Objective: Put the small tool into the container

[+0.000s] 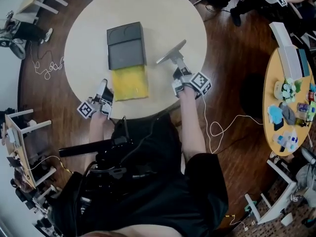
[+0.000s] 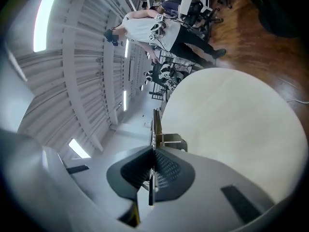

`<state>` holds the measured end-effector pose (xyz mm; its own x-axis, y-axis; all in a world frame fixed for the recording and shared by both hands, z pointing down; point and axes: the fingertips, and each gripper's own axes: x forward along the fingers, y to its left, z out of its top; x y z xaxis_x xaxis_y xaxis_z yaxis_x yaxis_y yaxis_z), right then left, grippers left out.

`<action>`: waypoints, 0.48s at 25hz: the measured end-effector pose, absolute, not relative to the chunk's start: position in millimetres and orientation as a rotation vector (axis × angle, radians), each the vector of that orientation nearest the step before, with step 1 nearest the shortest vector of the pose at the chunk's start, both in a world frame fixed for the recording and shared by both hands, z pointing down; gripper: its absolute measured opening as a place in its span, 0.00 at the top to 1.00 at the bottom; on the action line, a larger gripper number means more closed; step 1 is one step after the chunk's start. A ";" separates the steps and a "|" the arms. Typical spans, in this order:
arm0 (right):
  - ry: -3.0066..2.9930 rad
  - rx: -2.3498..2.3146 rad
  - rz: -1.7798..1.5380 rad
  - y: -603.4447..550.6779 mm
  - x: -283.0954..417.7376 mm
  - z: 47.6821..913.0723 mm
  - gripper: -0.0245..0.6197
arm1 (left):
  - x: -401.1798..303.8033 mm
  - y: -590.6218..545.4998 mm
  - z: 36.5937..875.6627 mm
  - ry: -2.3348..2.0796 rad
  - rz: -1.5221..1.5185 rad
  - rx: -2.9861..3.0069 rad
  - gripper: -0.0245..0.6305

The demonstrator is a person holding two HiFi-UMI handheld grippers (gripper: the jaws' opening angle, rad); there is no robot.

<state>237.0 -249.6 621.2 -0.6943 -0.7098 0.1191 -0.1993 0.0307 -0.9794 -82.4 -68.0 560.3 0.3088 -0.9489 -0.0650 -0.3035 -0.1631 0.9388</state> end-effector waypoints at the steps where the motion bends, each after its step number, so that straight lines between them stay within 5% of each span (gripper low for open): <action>1: 1.912 -0.907 -1.706 -247.1 235.7 618.1 0.96 | -83.0 -66.6 560.3 -1.155 -0.889 1.660 0.95; 12: 1.942 -0.761 -1.713 -225.1 215.4 600.5 0.96 | -90.2 -43.6 557.9 -1.207 -0.902 1.644 0.95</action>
